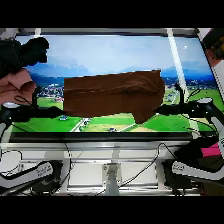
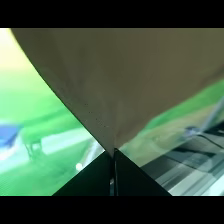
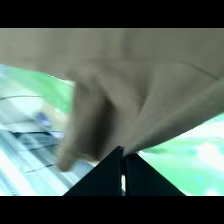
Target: Fold the clothes and pants, and hang the long-sleeved shirts on hangers.
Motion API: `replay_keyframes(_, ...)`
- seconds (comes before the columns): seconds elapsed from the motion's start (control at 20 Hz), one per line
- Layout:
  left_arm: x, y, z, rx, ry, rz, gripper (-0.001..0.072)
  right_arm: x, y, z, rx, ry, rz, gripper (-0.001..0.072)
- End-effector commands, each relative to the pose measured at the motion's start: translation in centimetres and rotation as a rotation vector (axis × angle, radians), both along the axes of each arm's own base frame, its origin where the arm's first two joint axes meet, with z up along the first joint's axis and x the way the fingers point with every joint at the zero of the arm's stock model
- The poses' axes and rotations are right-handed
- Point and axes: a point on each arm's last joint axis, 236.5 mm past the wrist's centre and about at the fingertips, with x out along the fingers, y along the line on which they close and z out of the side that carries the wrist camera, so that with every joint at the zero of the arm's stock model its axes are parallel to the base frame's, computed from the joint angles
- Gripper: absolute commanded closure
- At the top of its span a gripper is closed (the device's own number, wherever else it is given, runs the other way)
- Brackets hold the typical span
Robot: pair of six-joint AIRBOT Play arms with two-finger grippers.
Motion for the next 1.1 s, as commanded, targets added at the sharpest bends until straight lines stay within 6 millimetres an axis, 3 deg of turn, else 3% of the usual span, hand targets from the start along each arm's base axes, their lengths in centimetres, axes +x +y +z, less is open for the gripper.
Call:
replay_keyframes(0.0, 1.7, -0.1, 4.4, -0.018, -0.09, -0.048, 0.0686, 1.0, 1.5, 3.6, 0.112, -0.053, 0.002, 0.0694)
replay_keyframes(0.2, 4.6, 0.3, 8.2, -0.075, -0.197, 0.012, 0.0686, 3.7, 1.9, 6.6, 0.193, -0.134, -0.062, 0.0694)
replay_keyframes(0.4, 7.1, 3.9, 11.0, -0.136, -0.285, 0.178, 0.0686, 8.5, 0.5, 9.7, 0.236, -0.249, -0.223, 0.0694)
replay_keyframes(0.6, 10.2, 7.2, 10.3, -0.015, -0.364, 0.313, 0.0687, 11.9, -2.2, 10.0, 0.227, -0.272, -0.429, 0.0695)
replay_keyframes(0.75, 13.2, 7.3, 9.6, 0.087, -0.421, 0.38, 0.0687, 14.3, -3.3, 10.5, 0.226, -0.307, -0.555, 0.0694)
replay_keyframes(0.9, 15.6, 6.6, 8.7, 0.165, -0.46, 0.421, 0.0686, 16.3, -3.1, 9.8, 0.16, -0.332, -0.65, 0.0694)
replay_keyframes(1.05, 17.6, 7.1, 8.4, 0.254, -0.511, 0.492, 0.0687, 18.2, -4.0, 9.0, 0.064, -0.357, -0.79, 0.0695)
